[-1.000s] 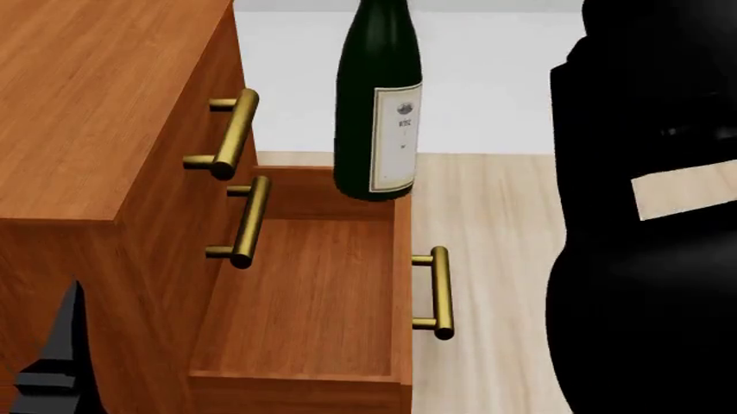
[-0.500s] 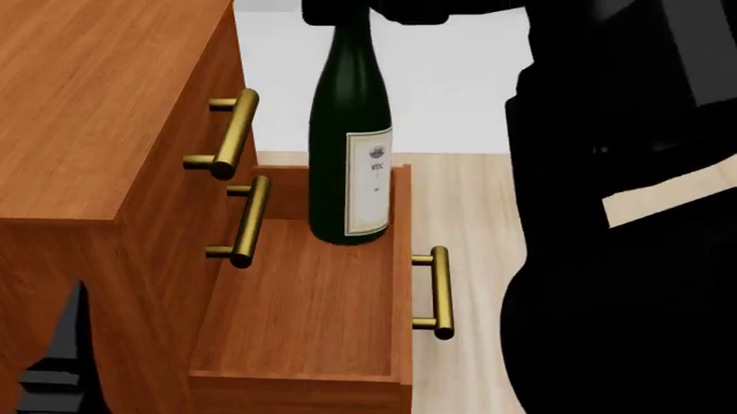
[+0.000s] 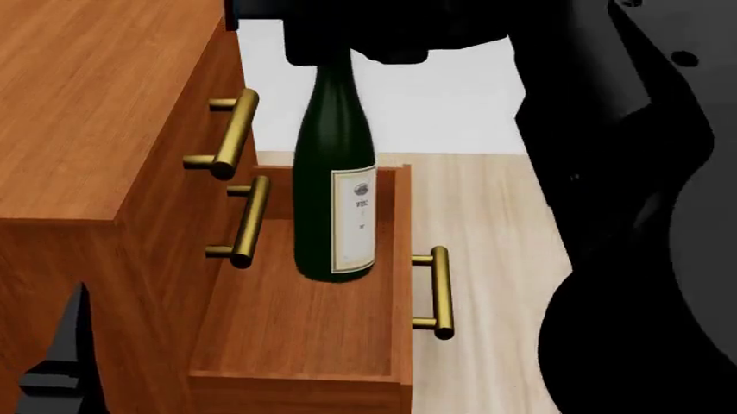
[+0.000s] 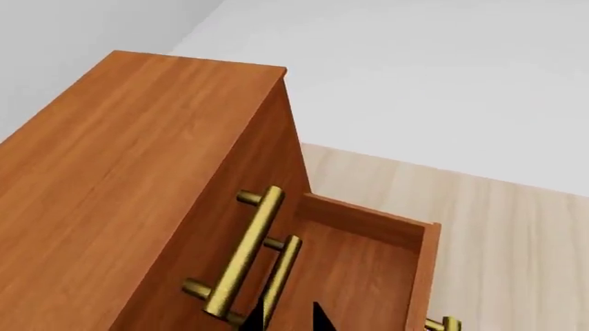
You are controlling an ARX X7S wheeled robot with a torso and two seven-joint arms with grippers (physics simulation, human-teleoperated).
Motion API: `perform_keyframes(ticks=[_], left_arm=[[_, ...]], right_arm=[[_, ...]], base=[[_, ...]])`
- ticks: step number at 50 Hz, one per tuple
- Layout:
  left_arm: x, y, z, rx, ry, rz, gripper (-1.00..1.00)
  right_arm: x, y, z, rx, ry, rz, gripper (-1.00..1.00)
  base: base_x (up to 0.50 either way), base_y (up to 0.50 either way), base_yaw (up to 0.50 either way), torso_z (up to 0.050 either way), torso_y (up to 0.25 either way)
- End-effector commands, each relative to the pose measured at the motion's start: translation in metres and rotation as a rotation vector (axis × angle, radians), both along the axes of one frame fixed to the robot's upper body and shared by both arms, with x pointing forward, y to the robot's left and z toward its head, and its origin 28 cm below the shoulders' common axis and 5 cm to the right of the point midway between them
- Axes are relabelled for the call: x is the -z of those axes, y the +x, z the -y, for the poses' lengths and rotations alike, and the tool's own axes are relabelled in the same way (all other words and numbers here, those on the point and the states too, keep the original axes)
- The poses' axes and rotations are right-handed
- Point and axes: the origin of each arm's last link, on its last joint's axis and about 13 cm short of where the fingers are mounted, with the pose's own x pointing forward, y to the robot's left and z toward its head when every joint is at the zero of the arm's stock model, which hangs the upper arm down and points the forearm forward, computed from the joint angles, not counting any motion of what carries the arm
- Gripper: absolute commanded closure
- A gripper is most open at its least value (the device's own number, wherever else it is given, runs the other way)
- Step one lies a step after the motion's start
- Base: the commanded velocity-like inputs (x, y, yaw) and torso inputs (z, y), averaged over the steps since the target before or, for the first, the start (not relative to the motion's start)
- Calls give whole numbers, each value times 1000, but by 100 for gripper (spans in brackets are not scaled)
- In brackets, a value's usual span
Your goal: Put the wine bottle in the bottom drawer of the cabinet.
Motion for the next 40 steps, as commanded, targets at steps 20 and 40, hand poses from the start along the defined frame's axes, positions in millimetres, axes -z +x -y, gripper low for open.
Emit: perform_keyframes(ticks=[20,40], left_arm=[[5,1,-3,-3,-11,-9,-100],[4,-2,-3,8,12,14,-100]], right_arm=[[14,3,-2,1,45,-56,100],[0,-2,-7,-8,35,-12,100]], base=[[0,0,0,1,1],[0,0,0,0,1]])
